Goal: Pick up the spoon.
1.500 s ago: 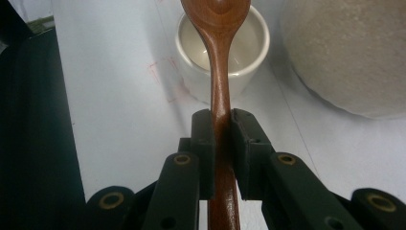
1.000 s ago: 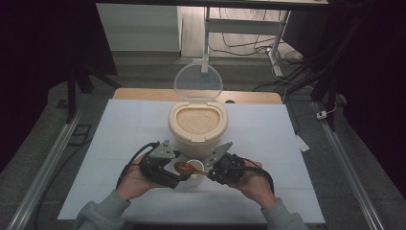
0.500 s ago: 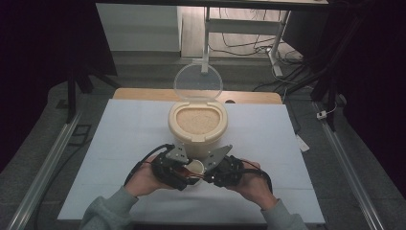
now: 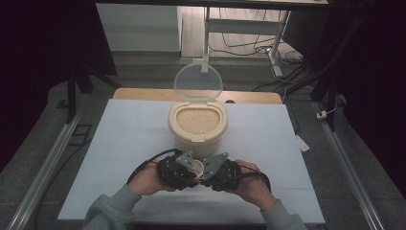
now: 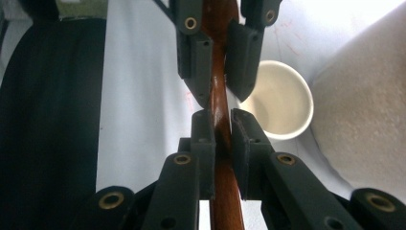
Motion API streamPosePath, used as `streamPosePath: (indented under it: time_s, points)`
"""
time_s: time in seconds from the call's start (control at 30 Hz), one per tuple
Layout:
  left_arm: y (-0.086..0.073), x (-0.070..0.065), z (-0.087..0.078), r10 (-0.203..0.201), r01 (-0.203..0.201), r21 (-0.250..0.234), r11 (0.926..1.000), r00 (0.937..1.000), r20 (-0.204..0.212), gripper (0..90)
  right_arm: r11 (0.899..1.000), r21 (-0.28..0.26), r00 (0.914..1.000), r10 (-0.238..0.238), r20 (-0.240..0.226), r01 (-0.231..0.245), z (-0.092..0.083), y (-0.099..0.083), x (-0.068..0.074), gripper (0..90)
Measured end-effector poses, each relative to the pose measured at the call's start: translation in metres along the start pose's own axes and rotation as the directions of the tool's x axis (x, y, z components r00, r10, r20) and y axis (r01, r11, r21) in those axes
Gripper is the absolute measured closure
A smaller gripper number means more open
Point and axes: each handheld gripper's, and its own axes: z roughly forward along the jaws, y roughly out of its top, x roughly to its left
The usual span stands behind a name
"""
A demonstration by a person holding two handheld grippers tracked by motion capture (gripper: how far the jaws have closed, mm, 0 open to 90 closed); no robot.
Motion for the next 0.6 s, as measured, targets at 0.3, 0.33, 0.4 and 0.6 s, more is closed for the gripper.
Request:
streamPosePath:
  time_s: [0.3, 0.33, 0.4, 0.6]
  points:
    - [0.000, -0.003, 0.005, 0.016, -0.016, 0.024, 0.9996, 0.9998, 0.010, 78.2, 0.999, -0.018, 0.9996, -0.029, -0.004, 0.029, 0.005, -0.002, 0.002, 75.4]
    - [0.000, -0.003, 0.005, 0.018, -0.018, 0.022, 0.9996, 0.9998, -0.003, 78.3, 0.999, -0.034, 1.0000, -0.006, 0.006, 0.007, 0.004, -0.004, 0.000, 70.2]
    - [-0.001, -0.002, 0.002, 0.013, -0.013, 0.009, 0.9999, 0.9998, -0.017, 78.4, 0.996, -0.074, 0.9988, 0.044, 0.020, -0.042, 0.000, -0.006, -0.005, 66.9]
    - [-0.004, 0.000, -0.007, -0.026, 0.021, -0.057, 0.9981, 0.9962, -0.083, 78.4, 0.946, -0.242, 0.9637, 0.245, 0.107, -0.213, -0.019, -0.018, -0.012, 52.3]
